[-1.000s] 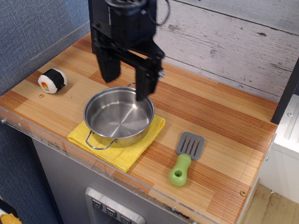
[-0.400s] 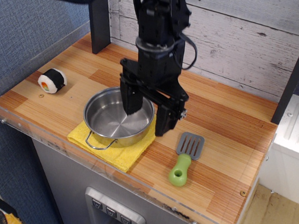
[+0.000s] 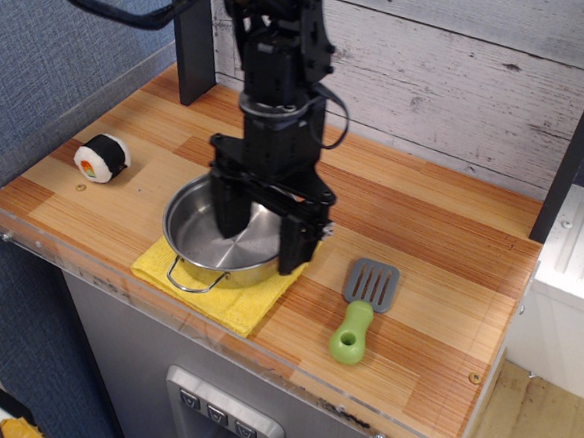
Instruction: Place the silver bowl above the cloth's upper right corner.
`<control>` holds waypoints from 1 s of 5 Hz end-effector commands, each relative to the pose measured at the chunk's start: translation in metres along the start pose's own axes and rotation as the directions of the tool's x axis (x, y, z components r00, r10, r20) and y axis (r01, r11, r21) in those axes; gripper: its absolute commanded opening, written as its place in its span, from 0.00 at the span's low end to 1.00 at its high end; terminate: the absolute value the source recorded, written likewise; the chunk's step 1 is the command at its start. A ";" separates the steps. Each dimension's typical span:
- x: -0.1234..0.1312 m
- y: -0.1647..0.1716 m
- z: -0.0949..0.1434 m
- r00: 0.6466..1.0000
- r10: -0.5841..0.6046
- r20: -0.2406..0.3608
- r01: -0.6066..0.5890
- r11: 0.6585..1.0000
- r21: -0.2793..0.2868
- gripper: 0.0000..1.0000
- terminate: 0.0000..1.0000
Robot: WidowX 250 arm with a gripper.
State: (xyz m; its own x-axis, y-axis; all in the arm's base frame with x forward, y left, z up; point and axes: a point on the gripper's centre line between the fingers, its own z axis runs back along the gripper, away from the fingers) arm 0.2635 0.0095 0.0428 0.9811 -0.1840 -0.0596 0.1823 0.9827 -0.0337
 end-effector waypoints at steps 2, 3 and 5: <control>0.003 -0.002 0.001 1.000 -0.009 0.019 0.009 1.000 0.016 1.00 0.00; 0.002 -0.002 0.000 1.000 -0.003 0.019 0.002 1.000 0.027 1.00 0.00; 0.001 -0.003 -0.001 1.000 0.010 0.028 -0.012 0.999 0.051 0.00 0.00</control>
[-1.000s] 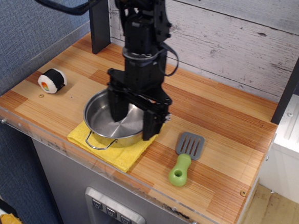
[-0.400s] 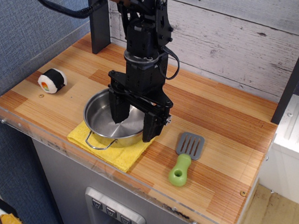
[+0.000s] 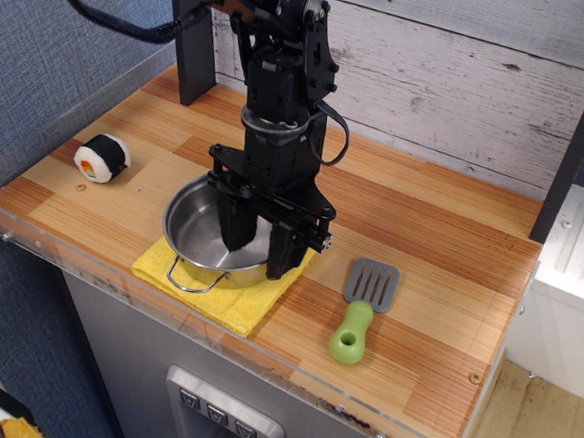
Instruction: Place the silver bowl above the cloth's upper right corner.
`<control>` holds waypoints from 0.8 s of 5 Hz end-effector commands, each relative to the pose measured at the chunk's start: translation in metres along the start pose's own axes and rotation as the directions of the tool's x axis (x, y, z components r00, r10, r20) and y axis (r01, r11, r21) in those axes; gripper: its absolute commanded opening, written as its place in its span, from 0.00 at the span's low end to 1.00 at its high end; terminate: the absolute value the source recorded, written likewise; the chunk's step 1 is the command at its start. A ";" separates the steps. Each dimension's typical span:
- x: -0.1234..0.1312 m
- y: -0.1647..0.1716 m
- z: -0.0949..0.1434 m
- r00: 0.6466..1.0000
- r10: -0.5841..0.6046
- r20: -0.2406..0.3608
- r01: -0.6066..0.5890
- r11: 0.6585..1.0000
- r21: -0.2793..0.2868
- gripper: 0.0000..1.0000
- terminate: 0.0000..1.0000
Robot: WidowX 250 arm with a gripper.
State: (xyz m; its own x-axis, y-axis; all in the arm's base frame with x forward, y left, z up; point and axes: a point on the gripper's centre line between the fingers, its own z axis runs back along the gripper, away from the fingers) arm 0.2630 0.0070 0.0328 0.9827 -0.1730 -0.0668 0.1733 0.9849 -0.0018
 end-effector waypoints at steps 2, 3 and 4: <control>-0.001 -0.003 0.009 0.999 -0.003 0.040 0.002 1.000 0.023 0.00 0.00; -0.003 -0.003 0.009 0.999 -0.001 0.040 0.000 1.000 0.024 0.00 0.00; -0.004 -0.002 0.013 0.999 0.001 0.051 -0.003 1.000 0.026 0.00 0.00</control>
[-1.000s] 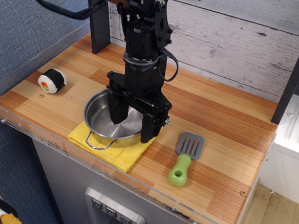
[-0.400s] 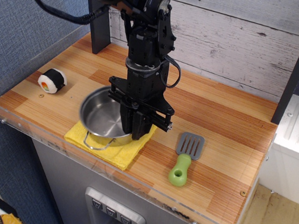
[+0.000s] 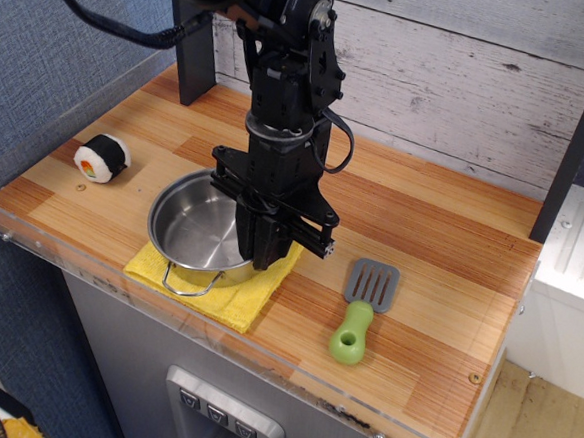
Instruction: Place the silver bowl above the cloth's upper right corner.
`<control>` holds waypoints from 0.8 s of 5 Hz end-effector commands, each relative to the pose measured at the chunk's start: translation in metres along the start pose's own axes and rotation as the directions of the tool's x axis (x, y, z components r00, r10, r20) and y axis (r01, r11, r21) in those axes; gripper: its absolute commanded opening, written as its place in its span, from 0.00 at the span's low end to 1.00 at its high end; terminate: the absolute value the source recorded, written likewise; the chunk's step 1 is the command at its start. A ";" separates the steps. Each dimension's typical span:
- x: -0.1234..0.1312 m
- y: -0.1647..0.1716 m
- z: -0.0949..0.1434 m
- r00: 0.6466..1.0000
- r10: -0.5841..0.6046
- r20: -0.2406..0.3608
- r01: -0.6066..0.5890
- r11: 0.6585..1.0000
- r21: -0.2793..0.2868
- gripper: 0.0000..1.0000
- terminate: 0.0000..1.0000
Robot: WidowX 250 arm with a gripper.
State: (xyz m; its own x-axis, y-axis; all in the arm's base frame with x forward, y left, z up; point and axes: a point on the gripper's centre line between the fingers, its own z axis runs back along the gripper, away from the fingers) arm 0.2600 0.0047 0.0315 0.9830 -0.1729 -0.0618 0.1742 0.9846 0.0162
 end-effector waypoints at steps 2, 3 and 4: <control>-0.013 0.027 0.060 0.988 0.100 0.121 -0.098 0.995 -0.018 0.00 0.00; -0.008 0.033 0.082 0.981 0.121 0.150 -0.119 0.993 -0.024 0.00 0.00; 0.018 0.018 0.090 0.984 0.055 0.167 -0.051 0.998 -0.023 0.00 0.00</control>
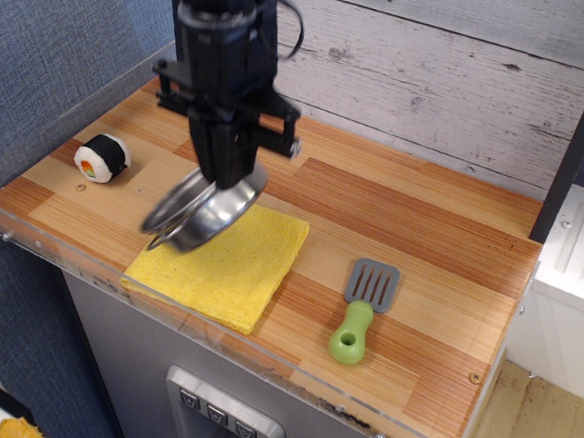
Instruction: Place the silver bowl above the cloth's upper right corner.
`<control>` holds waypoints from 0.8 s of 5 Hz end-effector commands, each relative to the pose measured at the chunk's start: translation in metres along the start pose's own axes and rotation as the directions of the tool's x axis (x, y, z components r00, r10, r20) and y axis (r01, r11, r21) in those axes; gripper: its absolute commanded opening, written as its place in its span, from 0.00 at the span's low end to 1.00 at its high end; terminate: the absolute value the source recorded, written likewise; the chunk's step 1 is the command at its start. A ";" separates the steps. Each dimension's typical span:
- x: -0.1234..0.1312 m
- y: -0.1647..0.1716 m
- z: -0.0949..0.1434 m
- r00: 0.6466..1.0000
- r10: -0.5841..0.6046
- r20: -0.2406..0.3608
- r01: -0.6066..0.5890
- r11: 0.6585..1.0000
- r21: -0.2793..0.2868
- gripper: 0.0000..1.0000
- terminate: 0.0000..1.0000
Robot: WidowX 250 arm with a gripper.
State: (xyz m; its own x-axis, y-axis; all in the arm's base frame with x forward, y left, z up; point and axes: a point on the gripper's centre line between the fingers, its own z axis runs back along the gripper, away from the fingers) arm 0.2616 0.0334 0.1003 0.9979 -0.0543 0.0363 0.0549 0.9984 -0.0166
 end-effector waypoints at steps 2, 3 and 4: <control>0.080 -0.044 0.008 0.987 -0.142 0.074 0.146 0.988 -0.049 0.00 0.00; 0.097 -0.060 -0.009 0.982 -0.179 0.053 0.182 0.982 -0.054 0.00 0.00; 0.099 -0.075 -0.019 0.976 -0.212 0.056 0.215 0.976 -0.044 0.00 0.00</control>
State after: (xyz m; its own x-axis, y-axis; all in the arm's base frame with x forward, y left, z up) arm 0.3574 -0.0455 0.0748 0.9640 -0.2586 0.0614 0.2619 0.9635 -0.0550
